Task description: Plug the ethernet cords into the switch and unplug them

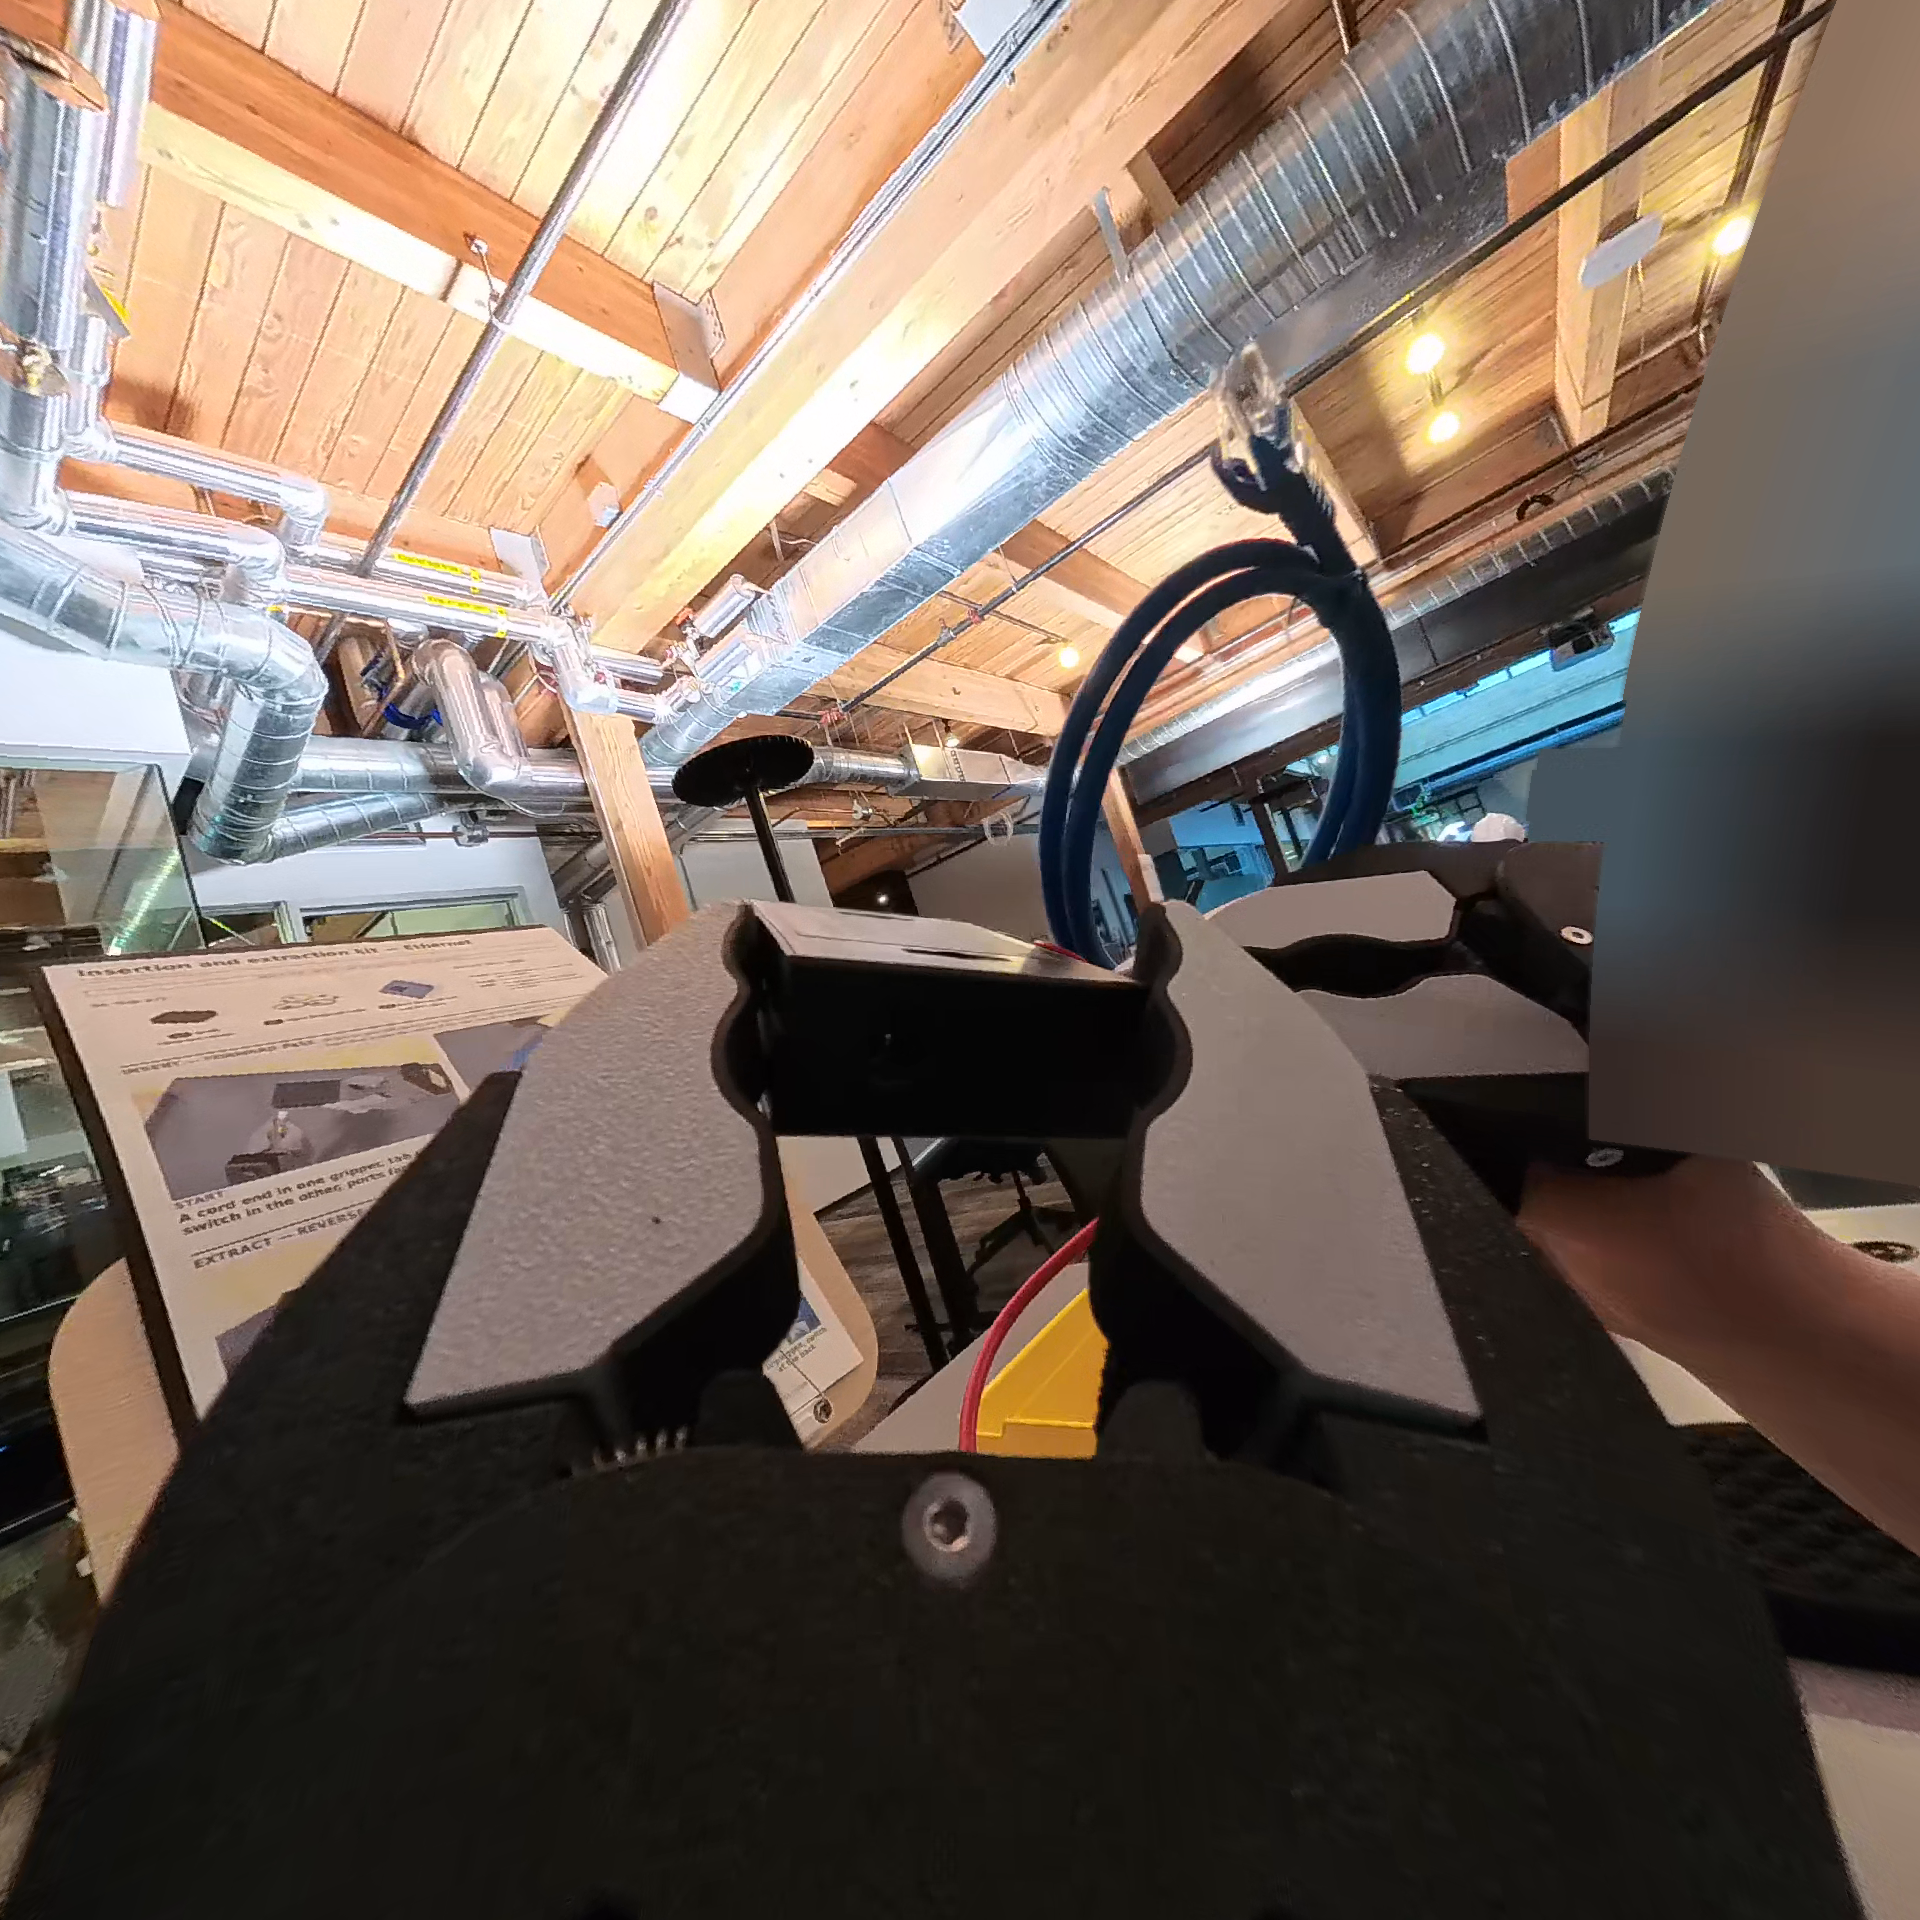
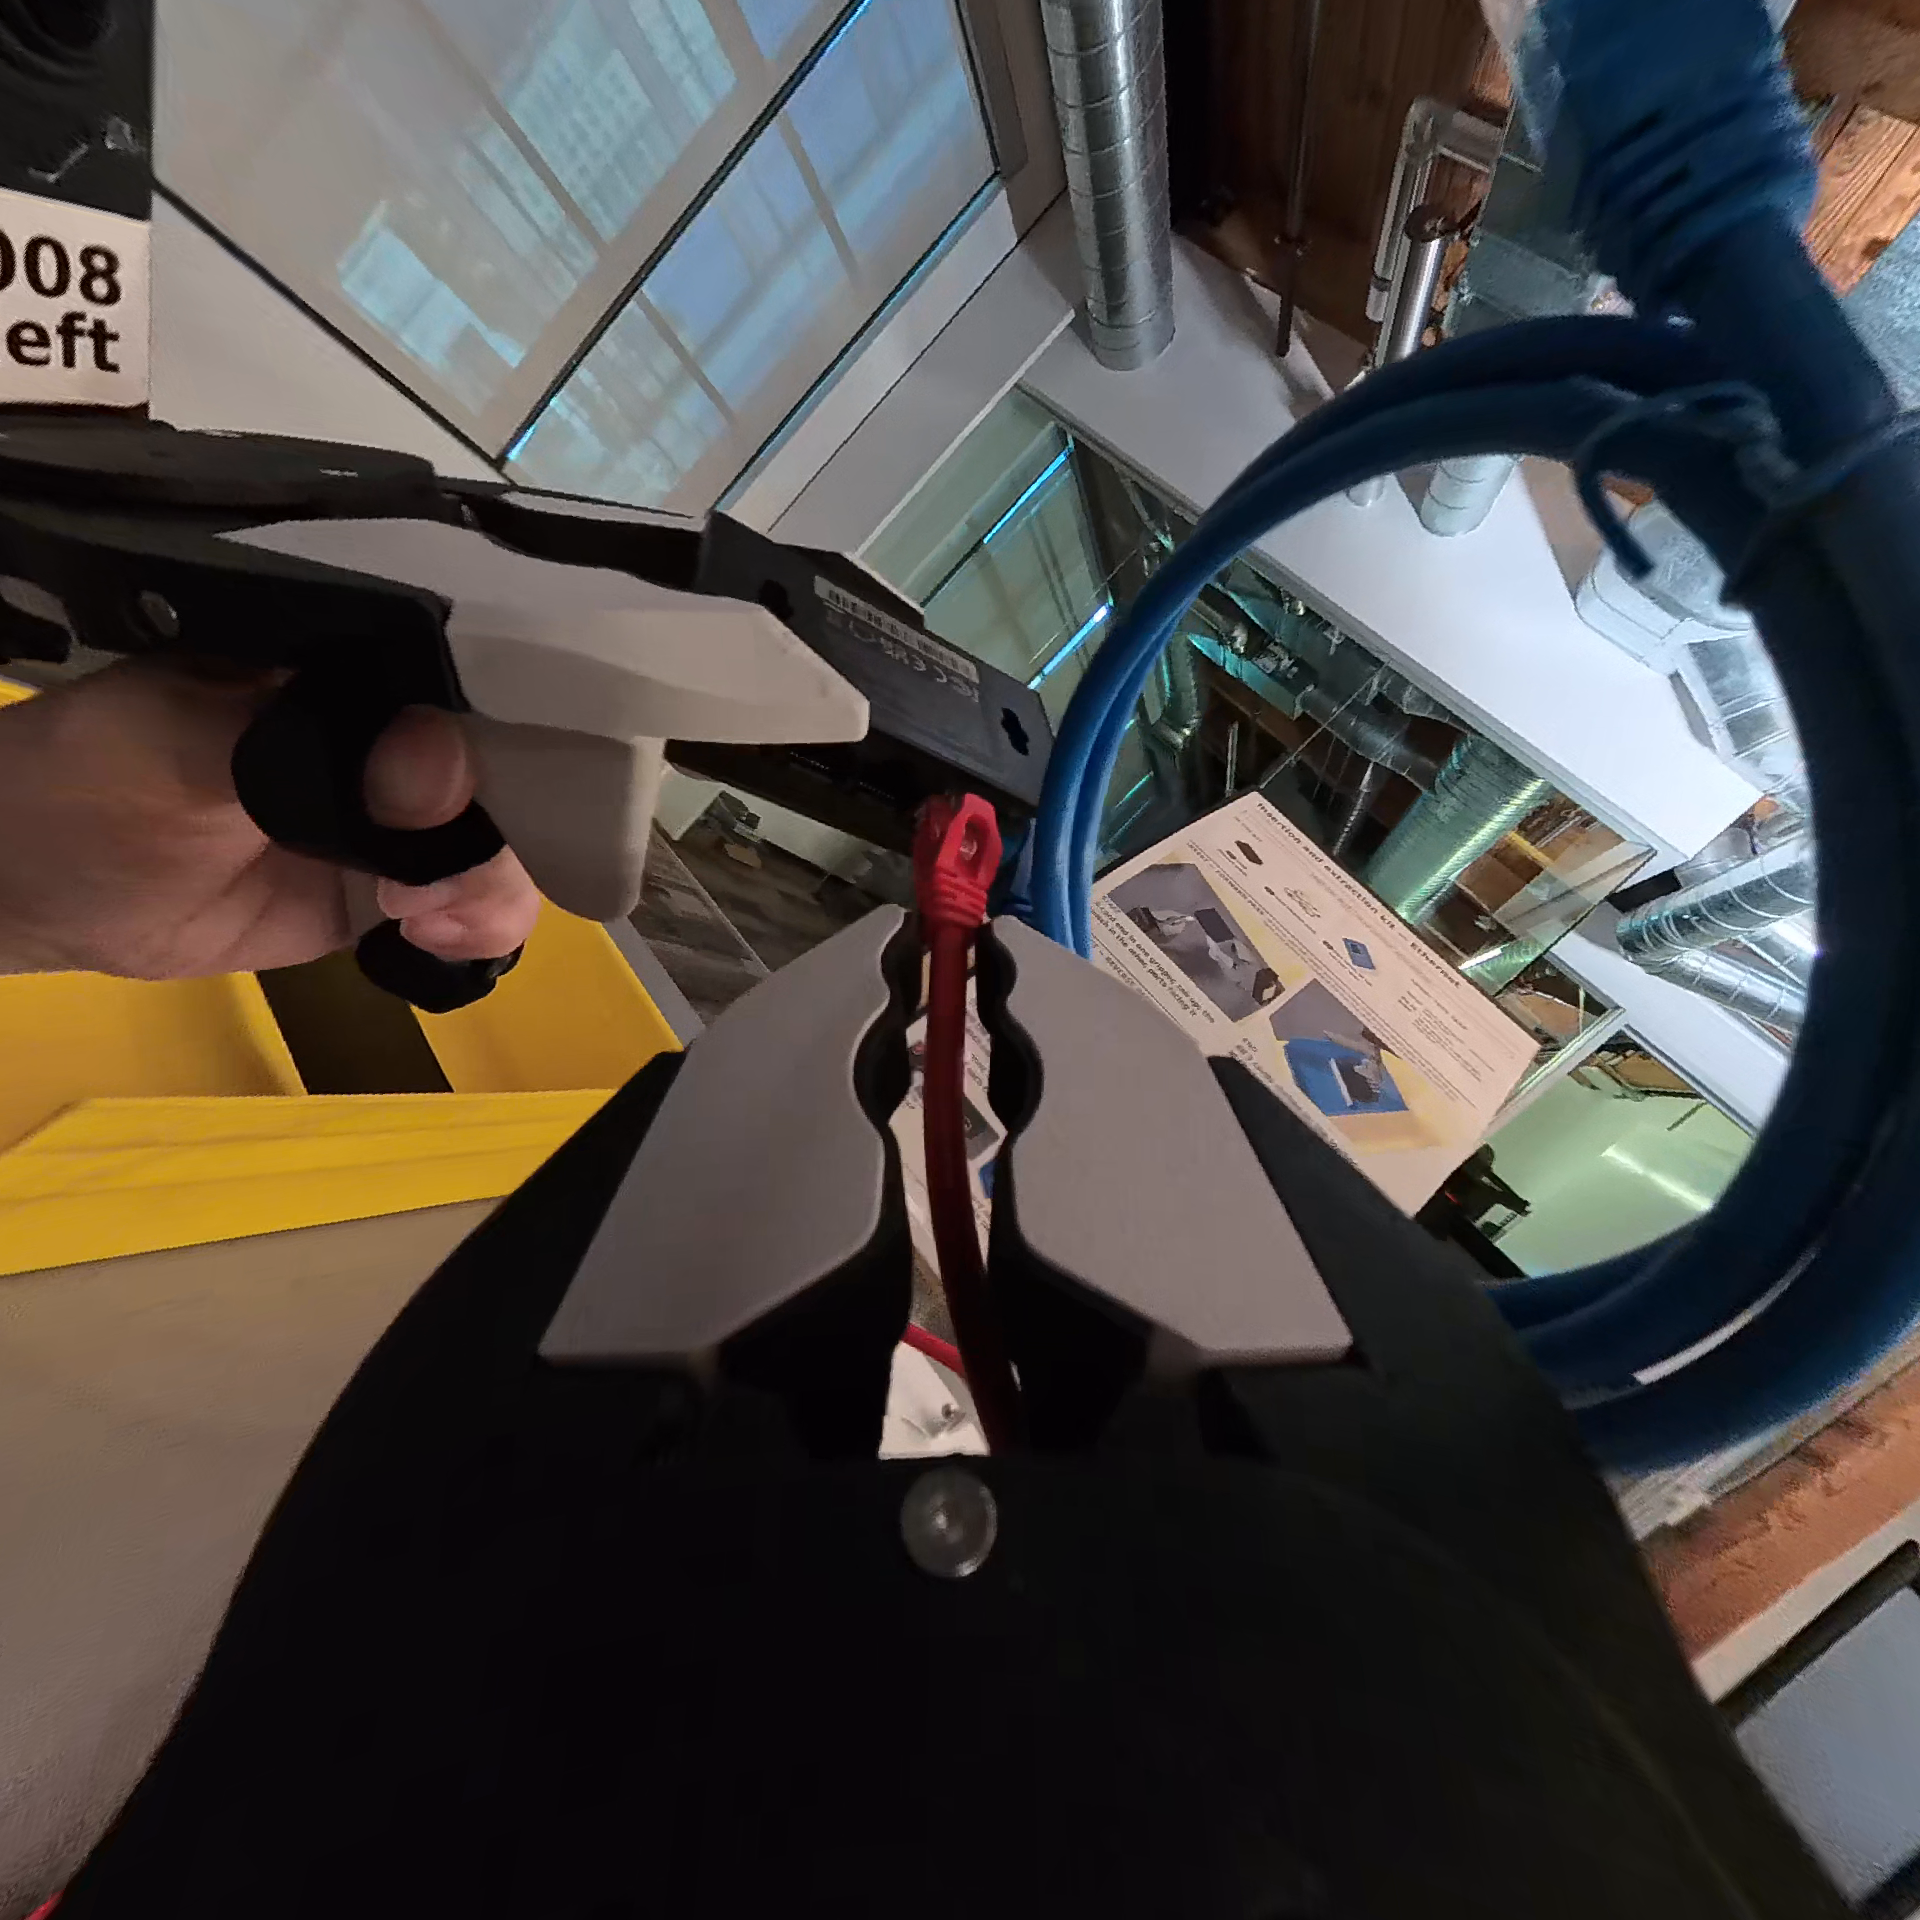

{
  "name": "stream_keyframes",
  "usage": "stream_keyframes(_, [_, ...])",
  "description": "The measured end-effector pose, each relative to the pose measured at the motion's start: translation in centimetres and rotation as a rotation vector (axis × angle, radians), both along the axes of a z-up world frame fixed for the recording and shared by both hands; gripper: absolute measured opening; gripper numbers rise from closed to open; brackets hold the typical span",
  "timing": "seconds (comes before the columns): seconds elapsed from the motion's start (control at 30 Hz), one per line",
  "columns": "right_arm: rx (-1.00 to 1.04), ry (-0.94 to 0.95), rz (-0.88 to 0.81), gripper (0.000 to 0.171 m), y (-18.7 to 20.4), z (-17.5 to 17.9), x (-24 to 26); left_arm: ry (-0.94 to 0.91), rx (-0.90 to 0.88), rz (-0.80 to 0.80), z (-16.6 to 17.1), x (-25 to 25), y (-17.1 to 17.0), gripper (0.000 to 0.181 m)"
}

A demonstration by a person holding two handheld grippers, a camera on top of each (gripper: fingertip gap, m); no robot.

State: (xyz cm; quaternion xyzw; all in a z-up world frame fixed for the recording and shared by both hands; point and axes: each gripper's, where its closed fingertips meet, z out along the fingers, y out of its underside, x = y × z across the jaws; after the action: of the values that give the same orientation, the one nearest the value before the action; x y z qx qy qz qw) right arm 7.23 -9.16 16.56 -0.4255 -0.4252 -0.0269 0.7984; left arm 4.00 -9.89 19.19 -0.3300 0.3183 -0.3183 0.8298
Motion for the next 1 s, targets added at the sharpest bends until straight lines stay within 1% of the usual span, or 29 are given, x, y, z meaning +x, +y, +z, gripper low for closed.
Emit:
stream_keyframes(0.5, [0.031,0.002,-0.004,0.01,-0.23,0.27,-0.18,-0.034,-0.004,-0.019,0.27,-0.18,-0.24,0.069])
stream_keyframes(0.7, [-0.002,0.002,0.025,0.015,-0.36,0.16,-0.41,-0.043,-0.009,-0.025,0.37,-0.3,-0.23,0.069])
stream_keyframes(0.8, [-0.029,0.025,0.049,0.014,-0.43,0.23,-0.46,-0.045,-0.006,-0.022,0.38,-0.33,-0.24,0.069])
stream_keyframes(0.9, [-0.05,0.058,0.058,0.01,-0.41,0.39,-0.34,-0.044,-0.001,-0.021,0.35,-0.28,-0.27,0.069])
stream_keyframes(1.0, [-0.079,0.074,0.068,0.011,-0.31,0.29,-0.31,-0.043,0.0,-0.018,0.31,-0.27,-0.21,0.069])
